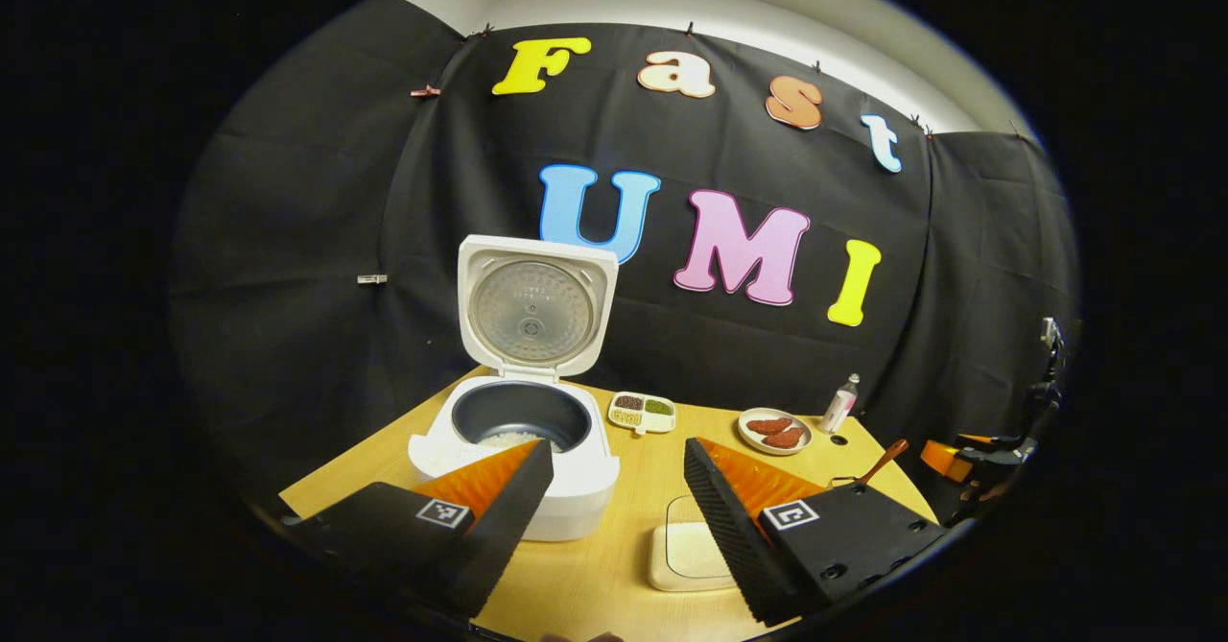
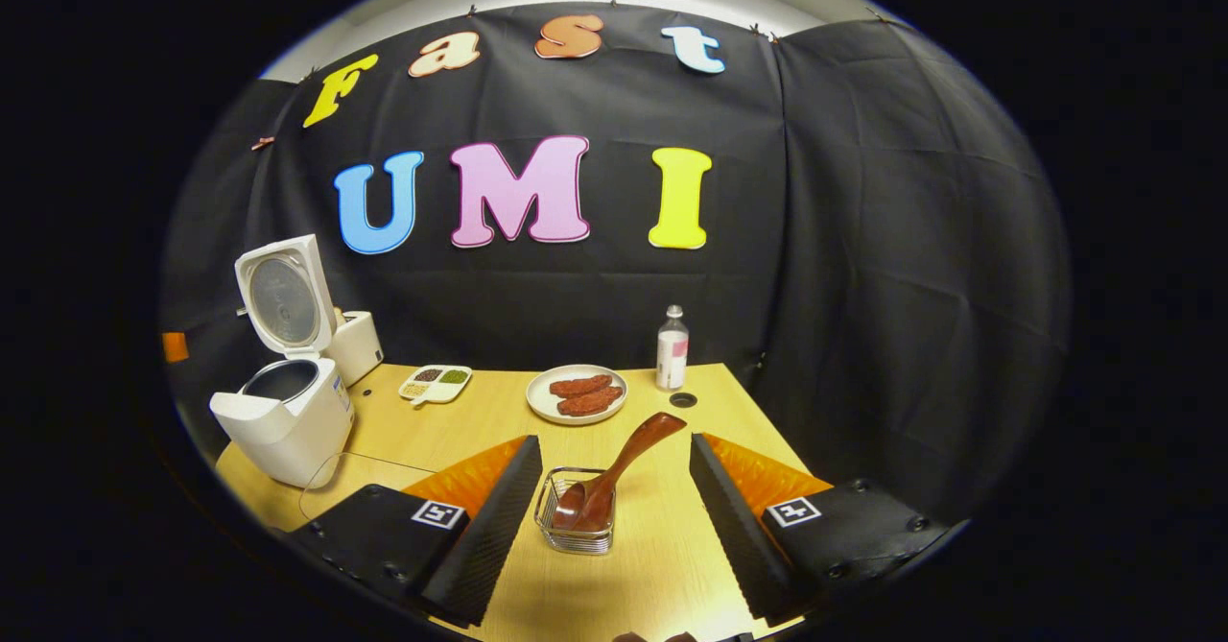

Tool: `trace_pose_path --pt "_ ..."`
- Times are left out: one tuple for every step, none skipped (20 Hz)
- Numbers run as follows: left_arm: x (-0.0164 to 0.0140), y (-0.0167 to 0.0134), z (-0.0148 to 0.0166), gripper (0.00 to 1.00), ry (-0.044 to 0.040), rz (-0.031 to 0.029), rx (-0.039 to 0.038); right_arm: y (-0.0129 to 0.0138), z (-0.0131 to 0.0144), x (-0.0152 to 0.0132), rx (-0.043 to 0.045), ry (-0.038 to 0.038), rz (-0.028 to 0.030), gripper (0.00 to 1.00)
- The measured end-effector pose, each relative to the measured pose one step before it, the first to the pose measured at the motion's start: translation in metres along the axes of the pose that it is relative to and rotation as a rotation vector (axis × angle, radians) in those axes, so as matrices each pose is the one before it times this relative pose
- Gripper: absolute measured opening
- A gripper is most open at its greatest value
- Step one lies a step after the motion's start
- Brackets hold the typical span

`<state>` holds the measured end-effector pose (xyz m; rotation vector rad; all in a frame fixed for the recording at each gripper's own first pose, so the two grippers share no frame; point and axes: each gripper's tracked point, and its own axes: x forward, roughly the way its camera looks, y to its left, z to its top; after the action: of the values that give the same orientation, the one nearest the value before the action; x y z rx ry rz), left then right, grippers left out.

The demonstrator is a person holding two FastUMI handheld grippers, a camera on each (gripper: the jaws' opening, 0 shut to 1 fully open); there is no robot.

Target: Close the left gripper, press the button to open the rice cooker; take a wooden spoon from the chopstick holder with the right hand, scoop a spoonful of rice and pour it into the rice cooker, then put the wooden spoon back into the chopstick holder.

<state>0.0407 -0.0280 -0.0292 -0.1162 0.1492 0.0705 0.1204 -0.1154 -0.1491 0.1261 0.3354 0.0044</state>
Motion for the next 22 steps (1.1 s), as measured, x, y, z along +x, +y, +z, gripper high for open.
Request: trace_pose_path --pt "-0.00213 -0.00209 -0.00223 0.95 0.00377 0.011 0.00378 -0.00085 -0.00924 0.01328 0.02233 0.03231 0.01096 0.98" --pt "-0.00223 -0.00134 0.00005 0.95 -0.00121 0.01357 0.00547 -0.00186 -0.00821 0.01231 0.01793 0.03006 0.00681 0.98" --pt "-0.00205 -0.00124 -0.00186 0.95 0.00317 0.01377 0.00474 -0.00328 -0.00842 0.01377 0.0204 0.03219 -0.00017 0.98" --pt "-0.0034 -0.00158 -0.00088 0.95 0.00578 0.01162 -0.00099 -0.00254 -0.00835 0.01357 0.01772 0.03143 0.0007 0.98" --pt "-0.00307 -0.00276 -0.00072 0.95 0.00388 0.00925 -0.01019 -0.00374 -0.00704 0.01411 0.00717 0.02926 -0.0058 0.98" --pt "-0.00388 -0.00236 0.00079 0.95 -0.00023 0.00819 -0.01068 -0.00214 -0.00539 0.01292 -0.00481 0.0215 -0.00162 0.98" --pt "-0.00336 -0.00069 -0.00083 0.95 -0.00094 0.01142 -0.00502 -0.00245 -0.00417 0.0127 -0.00631 0.0152 -0.00339 0.99" --pt "-0.00314 0.00005 -0.00103 0.95 0.0008 0.01252 0.00258 -0.00319 -0.00365 0.01076 0.0073 0.01659 -0.00455 0.99" --pt "-0.00294 0.00094 -0.00294 0.95 0.00411 0.01385 0.0067 -0.00057 -0.00248 0.01037 0.02141 0.0156 0.00264 0.99" --pt "-0.00366 0.00122 -0.00289 0.95 0.00855 0.01445 0.00496 0.00061 -0.00139 0.00756 0.02608 0.01491 0.00292 0.99" --pt "-0.00338 0.00116 -0.00352 0.95 0.0056 0.0102 0.00282 -0.00008 -0.00207 0.00733 0.02692 0.01785 0.00192 0.98" --pt "-0.00359 0.00128 -0.00206 0.95 0.00119 0.00848 0.00351 0.0001 -0.00271 0.00778 0.02249 0.01127 -0.0003 0.99" --pt "-0.00369 0.00023 -0.00185 0.95 -0.00085 0.00524 0.00228 -0.00087 -0.00115 0.00638 0.01308 0.00902 -0.00436 0.99" --pt "-0.00371 0.00023 -0.00164 0.95 -0.00057 0.00473 -0.00113 -0.0031 -0.00177 0.00518 0.00181 0.0071 -0.01074 0.99" --pt "-0.00308 0.00114 -0.00296 0.95 0.00117 0.00741 -0.0045 -0.00144 0.00019 0.00391 -0.00326 0.00349 -0.00428 0.96" --pt "-0.00246 0.00165 -0.00263 0.95 0.00348 0.00856 -0.00684 0.00052 0.00152 0.00188 -0.00231 -0.00321 -0.00364 0.94" --pt "-0.00254 0.00142 -0.00434 0.95 0.00436 0.00651 -0.00755 -0.00016 0.00324 0.00247 0.00155 -0.009 -0.00206 0.88" --pt "-0.00202 0.00113 -0.00347 0.95 0.0047 0.00929 -0.00034 0.00069 0.0021 0.00151 0.00184 -0.00329 -0.00158 0.82" --pt "-0.00103 0.00203 -0.00618 0.95 0.00778 0.00878 0.01399 0.00043 0.0013 0.0006 -0.00564 0.00393 -0.00423 0.73" --pt "-0.00199 0.00092 -0.00442 0.95 0.00378 0.00512 0.01498 0.00135 -0.00033 0.00119 -0.01396 0.00118 0.00205 0.71" --pt "-0.00114 -0.00293 -0.00265 0.95 0.00347 -0.00261 0.00533 0.00098 0.00065 -0.00096 -0.02297 -0.00244 -0.00353 0.61" --pt "-0.00042 -0.00324 -0.00198 0.95 0.00585 -0.00768 -0.00452 -0.0012 0.00082 0.00147 -0.01946 -0.00391 -0.0055 0.54"
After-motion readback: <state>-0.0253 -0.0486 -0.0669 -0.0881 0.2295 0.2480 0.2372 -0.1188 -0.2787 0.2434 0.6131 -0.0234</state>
